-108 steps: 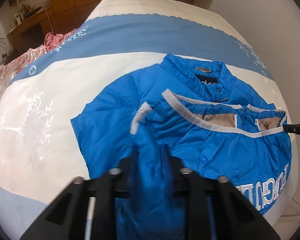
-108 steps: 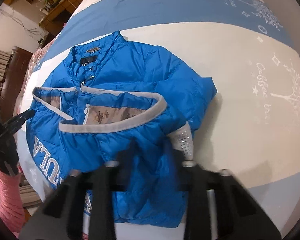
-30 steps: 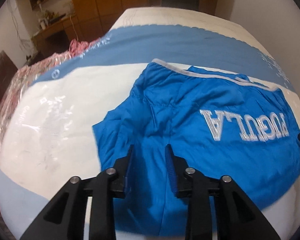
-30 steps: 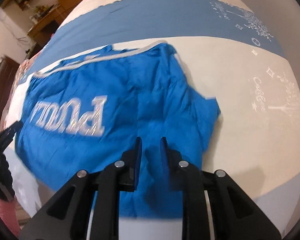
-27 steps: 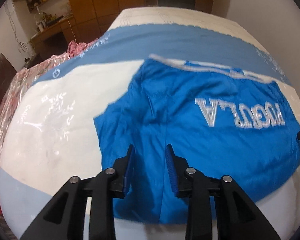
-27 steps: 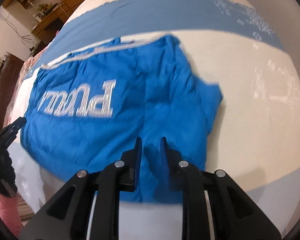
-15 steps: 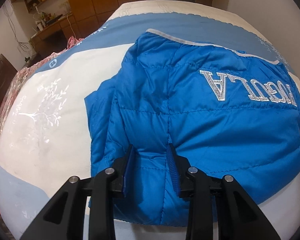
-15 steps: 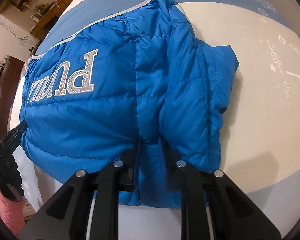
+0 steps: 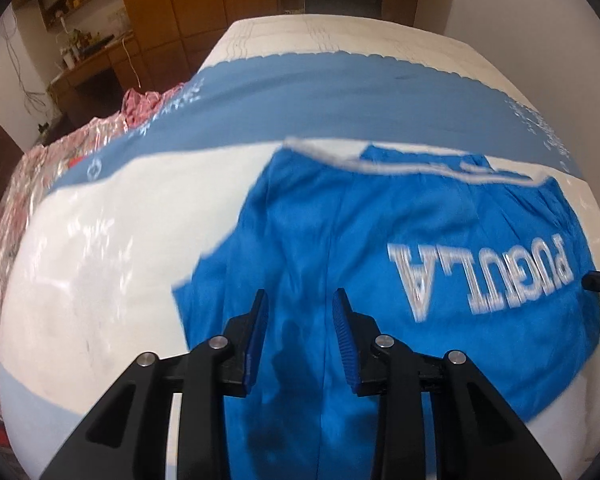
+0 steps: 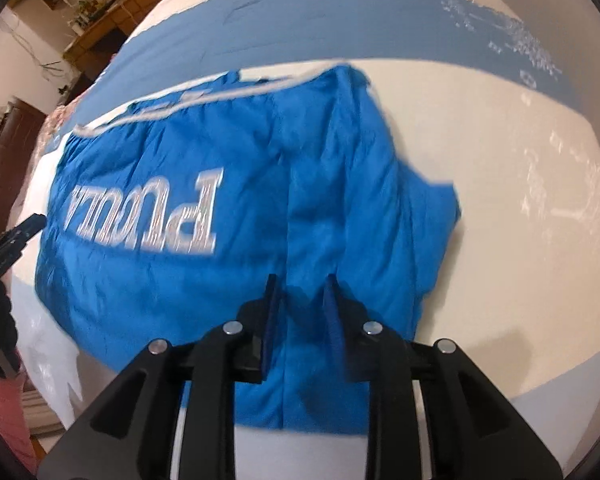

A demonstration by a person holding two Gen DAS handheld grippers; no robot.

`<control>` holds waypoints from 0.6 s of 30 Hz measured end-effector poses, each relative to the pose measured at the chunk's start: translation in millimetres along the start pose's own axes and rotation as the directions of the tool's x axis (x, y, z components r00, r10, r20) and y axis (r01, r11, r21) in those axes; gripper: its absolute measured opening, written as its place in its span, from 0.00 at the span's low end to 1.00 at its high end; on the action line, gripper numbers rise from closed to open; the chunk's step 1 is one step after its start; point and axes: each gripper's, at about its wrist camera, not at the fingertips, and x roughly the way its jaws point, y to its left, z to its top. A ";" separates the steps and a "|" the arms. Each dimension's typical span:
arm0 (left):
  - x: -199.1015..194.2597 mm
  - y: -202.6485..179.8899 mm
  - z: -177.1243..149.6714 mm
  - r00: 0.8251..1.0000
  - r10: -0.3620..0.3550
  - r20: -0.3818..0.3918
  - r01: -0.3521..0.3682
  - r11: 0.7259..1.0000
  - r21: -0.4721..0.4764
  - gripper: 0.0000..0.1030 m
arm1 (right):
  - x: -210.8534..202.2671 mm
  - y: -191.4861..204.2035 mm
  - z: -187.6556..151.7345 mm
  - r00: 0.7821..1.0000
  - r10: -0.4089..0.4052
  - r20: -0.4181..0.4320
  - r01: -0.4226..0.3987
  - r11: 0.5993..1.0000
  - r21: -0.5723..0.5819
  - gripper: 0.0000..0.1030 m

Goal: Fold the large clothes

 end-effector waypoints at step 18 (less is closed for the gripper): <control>0.6 50.5 -6.3 0.999 -0.004 -0.041 0.000 0.995 -0.099 0.67 | -24.3 -56.5 -0.8 0.997 0.047 0.053 -0.051 0.997 0.064 0.55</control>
